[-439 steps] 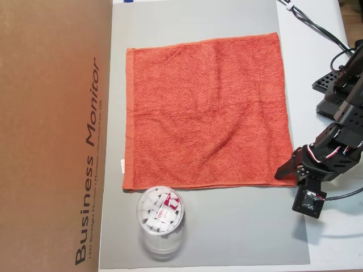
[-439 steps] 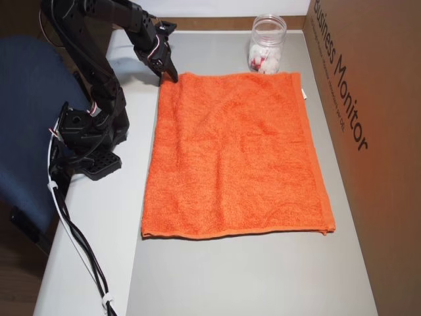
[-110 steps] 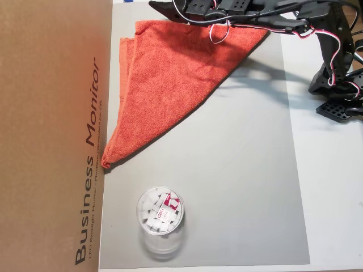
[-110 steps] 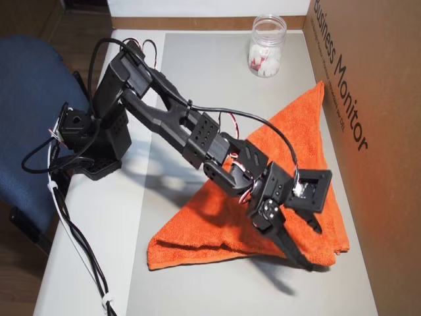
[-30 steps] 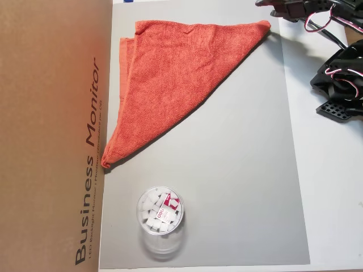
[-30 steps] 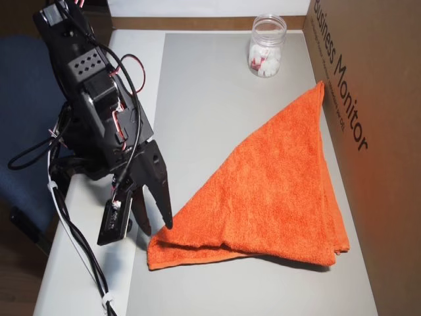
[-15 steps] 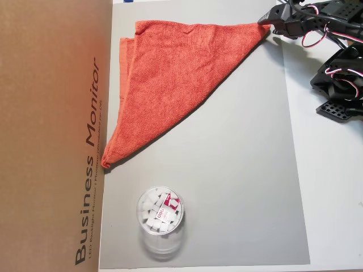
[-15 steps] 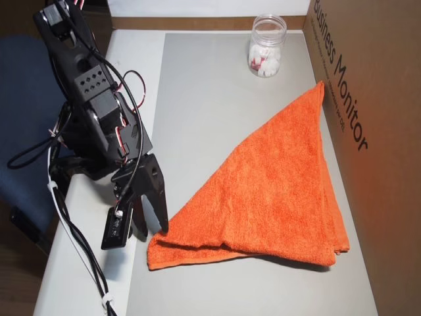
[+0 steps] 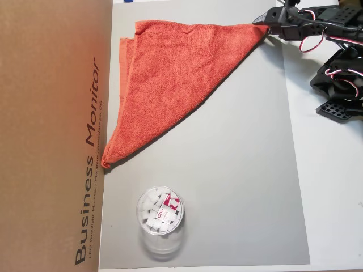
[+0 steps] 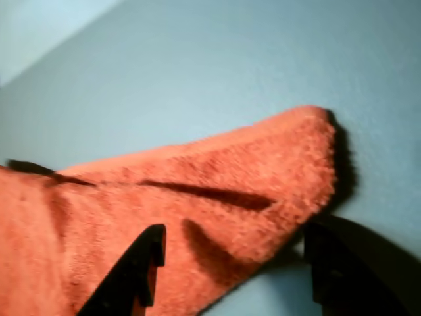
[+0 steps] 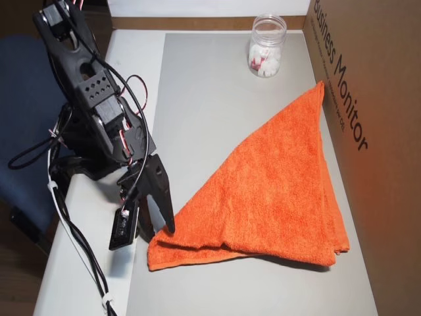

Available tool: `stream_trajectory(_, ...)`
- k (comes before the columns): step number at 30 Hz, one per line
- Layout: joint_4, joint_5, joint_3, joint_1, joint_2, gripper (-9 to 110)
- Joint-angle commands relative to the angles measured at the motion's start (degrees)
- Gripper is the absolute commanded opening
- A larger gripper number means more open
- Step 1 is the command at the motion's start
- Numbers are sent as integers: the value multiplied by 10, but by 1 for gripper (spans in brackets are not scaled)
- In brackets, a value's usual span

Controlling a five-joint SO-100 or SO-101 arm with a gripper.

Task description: Fold the blanket.

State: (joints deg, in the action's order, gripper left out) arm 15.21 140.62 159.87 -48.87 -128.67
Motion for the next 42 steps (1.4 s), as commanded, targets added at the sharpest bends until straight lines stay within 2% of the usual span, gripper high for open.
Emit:
stream_trajectory(1, -15, -19, -17, -6, 26, 21)
stream_trajectory(16, -103, -25, -20, -5, 89, 21)
stream_trajectory(22, -102, -48, -20, -11, 91, 12)
stream_trajectory(32, -92, -62, -11, -12, 86, 4)
stream_trajectory(36, -91, -112, -10, -28, 88, 0)
stream_trajectory(42, -91, -169, -10, -64, 90, 0)
